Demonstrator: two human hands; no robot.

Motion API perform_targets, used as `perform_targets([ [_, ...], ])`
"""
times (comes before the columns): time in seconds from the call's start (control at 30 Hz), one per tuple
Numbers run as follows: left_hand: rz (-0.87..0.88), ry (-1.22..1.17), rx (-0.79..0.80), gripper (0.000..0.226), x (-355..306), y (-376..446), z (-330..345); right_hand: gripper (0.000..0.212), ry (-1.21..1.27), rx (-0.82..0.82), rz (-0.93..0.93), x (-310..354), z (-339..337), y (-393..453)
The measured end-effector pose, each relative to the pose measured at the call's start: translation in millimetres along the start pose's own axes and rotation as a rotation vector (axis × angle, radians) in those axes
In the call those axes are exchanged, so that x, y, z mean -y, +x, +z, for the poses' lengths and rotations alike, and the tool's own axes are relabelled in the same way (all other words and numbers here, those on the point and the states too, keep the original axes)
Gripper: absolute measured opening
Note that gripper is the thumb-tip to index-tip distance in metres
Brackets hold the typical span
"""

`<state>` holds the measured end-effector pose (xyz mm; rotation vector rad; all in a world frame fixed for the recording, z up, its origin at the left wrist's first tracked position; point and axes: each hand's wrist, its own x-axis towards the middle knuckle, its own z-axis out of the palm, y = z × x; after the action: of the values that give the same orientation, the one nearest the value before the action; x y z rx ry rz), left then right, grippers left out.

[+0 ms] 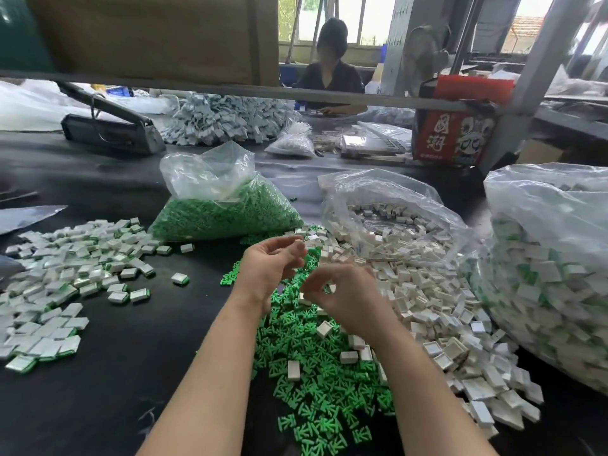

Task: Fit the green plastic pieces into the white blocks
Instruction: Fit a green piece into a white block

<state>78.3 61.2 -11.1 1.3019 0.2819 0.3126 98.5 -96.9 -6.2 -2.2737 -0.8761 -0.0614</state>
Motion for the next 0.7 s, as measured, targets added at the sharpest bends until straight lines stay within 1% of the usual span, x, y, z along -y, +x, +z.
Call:
perform_targets([
  [0.07,-0.027,-0.072,-0.027,0.034,1,3,-3,0.009,-0.068,0.092,-0.029,5,8,-1],
  [0.1,-0.035,-0.094,-0.036,0.037,2,4,-4,0.013,-0.127,0.120,-0.049,8,12,-1],
  [0.17,-0.034,-0.115,-0.048,0.036,4,6,-5,0.025,-0.262,0.174,-0.080,11,19,-1],
  [0.23,-0.013,-0.099,-0.056,0.034,6,7,-6,0.033,-0.367,0.194,-0.068,12,23,0],
  [0.3,0.013,-0.078,-0.059,0.034,7,6,-5,0.034,-0.413,0.165,-0.036,11,24,-1],
  [0.5,0.064,-0.025,-0.044,0.040,9,3,2,0.017,-0.433,0.003,-0.007,6,27,-1],
  [0.63,0.058,-0.016,0.010,0.038,10,1,4,0.014,-0.403,-0.070,0.035,2,25,0],
  [0.7,0.059,-0.005,0.028,0.036,11,1,5,0.013,-0.312,-0.134,0.073,2,21,1],
])
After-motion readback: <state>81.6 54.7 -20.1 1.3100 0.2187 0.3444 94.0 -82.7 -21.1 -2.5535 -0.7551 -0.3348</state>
